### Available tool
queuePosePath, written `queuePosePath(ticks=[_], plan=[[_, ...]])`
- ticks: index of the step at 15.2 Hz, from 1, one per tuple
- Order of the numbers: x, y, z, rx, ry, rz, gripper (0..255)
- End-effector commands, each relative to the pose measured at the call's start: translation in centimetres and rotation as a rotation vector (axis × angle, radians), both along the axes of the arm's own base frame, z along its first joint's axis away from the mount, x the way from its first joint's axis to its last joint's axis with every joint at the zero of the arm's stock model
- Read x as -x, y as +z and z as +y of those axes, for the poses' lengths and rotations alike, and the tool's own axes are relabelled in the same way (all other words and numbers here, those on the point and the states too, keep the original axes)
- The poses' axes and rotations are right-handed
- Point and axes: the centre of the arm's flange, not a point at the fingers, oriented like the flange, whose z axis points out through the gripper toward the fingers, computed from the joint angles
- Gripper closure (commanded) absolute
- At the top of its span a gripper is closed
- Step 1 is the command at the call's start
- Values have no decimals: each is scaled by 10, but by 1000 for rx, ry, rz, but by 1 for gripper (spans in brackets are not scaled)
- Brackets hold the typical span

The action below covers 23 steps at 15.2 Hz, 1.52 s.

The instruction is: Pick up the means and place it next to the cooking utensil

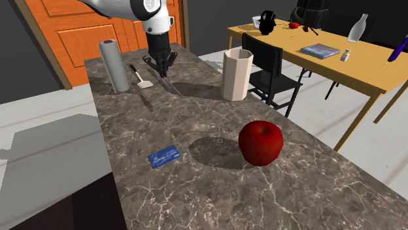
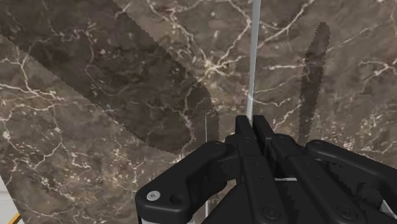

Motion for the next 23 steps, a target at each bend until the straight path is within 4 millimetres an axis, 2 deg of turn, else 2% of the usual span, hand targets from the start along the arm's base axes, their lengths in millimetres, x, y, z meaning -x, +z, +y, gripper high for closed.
queuePosePath(ticks=[1, 11, 19, 20, 23], plan=[[-1, -10, 0, 0, 0, 0, 255], [-1, -63, 0, 0, 0, 0, 255], [-1, -63, 0, 0, 0, 0, 255], [-1, -63, 0, 0, 0, 0, 0], [-1, -63, 0, 0, 0, 0, 0]])
